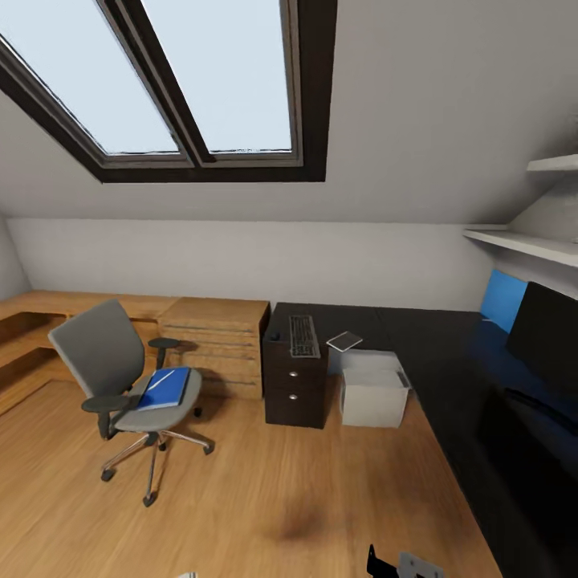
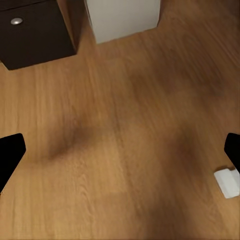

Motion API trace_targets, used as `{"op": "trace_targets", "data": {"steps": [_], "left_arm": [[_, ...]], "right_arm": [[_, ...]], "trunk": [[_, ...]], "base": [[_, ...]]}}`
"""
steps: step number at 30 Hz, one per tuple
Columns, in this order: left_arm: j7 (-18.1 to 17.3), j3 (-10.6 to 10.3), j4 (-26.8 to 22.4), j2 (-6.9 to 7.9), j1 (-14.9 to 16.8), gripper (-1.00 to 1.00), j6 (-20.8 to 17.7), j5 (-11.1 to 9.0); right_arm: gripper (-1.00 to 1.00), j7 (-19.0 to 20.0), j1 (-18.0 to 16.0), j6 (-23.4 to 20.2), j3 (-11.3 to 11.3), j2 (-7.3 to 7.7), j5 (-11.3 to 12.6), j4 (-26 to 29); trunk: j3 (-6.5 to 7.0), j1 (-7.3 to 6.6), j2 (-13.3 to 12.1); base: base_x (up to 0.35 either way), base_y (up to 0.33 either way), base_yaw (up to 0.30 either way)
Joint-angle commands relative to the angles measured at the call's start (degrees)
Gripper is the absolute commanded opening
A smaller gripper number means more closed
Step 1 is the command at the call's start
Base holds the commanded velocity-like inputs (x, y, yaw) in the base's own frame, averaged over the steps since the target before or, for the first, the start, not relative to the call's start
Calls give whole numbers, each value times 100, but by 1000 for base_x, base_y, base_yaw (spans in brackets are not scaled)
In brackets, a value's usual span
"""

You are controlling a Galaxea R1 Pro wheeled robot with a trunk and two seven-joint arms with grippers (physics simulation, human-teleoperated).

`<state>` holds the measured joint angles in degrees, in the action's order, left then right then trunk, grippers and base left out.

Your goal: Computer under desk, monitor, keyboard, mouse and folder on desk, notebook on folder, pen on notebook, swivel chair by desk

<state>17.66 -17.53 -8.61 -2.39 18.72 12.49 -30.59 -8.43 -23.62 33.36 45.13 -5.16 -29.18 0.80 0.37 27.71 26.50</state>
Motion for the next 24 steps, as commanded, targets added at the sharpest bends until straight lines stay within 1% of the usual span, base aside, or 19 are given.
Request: {"op": "trace_targets", "data": {"steps": [1,6,10,24], "left_arm": [[27,-49,0,1,0,100,16,-44],[27,-49,0,1,0,100,16,-44],[27,-52,0,1,0,100,16,-44],[18,-82,4,1,0,100,8,-35]], "right_arm": [[100,-45,-4,4,22,-2,-61,-1],[100,-45,-2,4,22,-2,-62,-1],[100,-45,-2,-3,22,-8,-62,-6],[100,-52,-2,-5,23,-19,-62,-9]], "trunk": [[1,5,2],[8,5,2],[9,5,2],[10,5,2]], "base": [[304,211,-242],[304,207,-197],[309,153,-61],[320,15,-3]]}}
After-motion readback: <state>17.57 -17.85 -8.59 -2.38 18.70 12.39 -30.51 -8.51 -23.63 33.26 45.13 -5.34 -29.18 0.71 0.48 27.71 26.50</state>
